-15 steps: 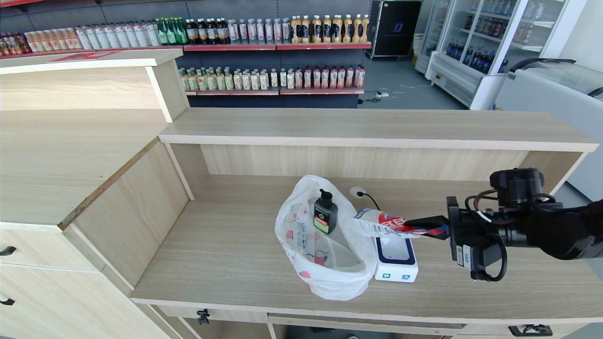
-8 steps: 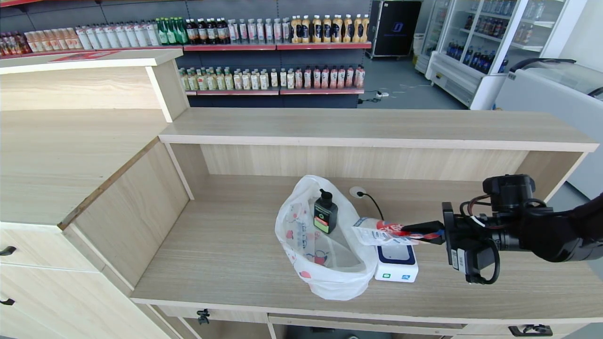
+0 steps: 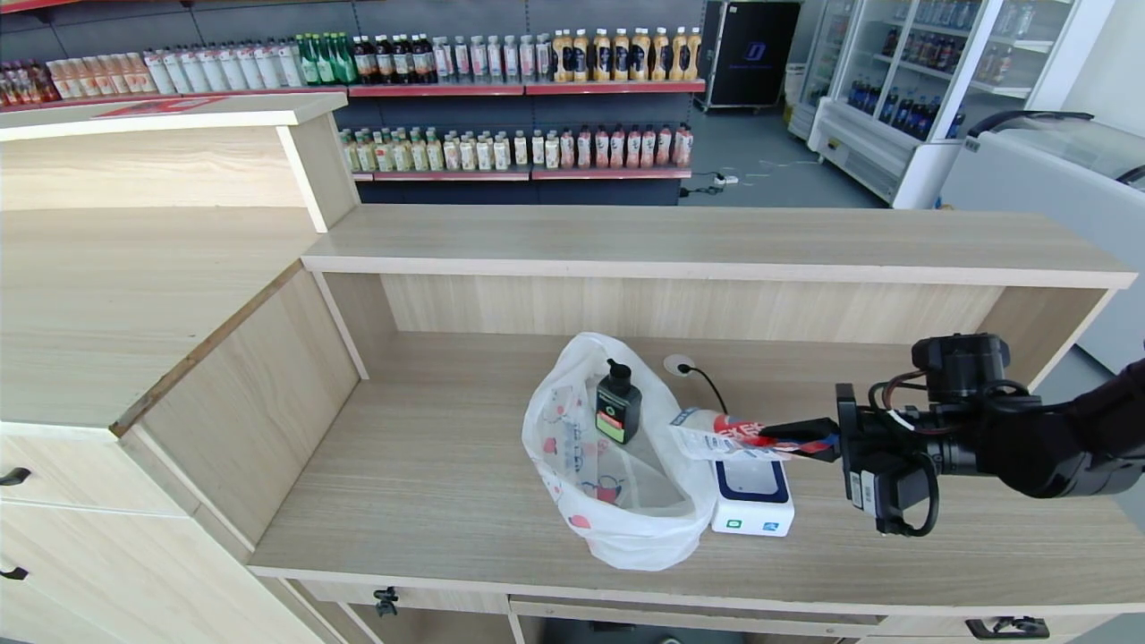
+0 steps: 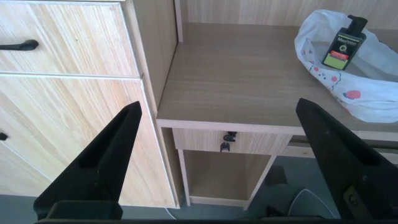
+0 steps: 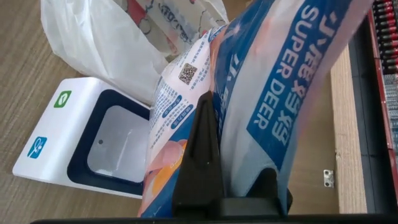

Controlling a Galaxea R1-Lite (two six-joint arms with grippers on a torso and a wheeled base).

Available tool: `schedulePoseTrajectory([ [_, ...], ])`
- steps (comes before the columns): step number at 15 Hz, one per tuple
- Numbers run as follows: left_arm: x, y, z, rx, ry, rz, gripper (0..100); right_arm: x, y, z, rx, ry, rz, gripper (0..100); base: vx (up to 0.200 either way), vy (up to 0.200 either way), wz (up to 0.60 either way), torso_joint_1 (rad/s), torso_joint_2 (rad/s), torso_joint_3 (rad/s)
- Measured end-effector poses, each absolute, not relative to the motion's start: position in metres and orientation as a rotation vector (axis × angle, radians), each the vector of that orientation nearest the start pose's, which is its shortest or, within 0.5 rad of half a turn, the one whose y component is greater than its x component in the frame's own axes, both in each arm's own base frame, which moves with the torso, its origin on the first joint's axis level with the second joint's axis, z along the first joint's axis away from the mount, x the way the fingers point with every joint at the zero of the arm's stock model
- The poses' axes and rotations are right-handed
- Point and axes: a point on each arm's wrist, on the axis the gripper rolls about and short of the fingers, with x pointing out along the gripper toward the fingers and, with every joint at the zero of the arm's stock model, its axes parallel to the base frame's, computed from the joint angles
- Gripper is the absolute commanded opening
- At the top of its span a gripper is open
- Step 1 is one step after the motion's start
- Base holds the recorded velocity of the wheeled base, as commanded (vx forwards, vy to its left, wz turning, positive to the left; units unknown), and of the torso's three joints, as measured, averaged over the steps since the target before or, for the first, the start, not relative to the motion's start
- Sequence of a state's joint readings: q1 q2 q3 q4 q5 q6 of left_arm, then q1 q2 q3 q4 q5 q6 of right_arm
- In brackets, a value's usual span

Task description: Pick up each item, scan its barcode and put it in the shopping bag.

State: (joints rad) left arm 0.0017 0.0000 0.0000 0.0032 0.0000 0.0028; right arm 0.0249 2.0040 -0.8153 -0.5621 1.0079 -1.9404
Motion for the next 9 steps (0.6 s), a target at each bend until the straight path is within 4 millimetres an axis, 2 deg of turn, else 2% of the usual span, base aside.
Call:
schedulePoseTrajectory([
  [9, -0.0228, 0.0000, 0.0752, 0.003, 0.003, 0.001, 100, 0.3357, 0.0242, 0.0845, -1.383, -0.525, 1.133, 0, 0.000, 0.000, 0.00, 0.000, 0.00, 0.000],
])
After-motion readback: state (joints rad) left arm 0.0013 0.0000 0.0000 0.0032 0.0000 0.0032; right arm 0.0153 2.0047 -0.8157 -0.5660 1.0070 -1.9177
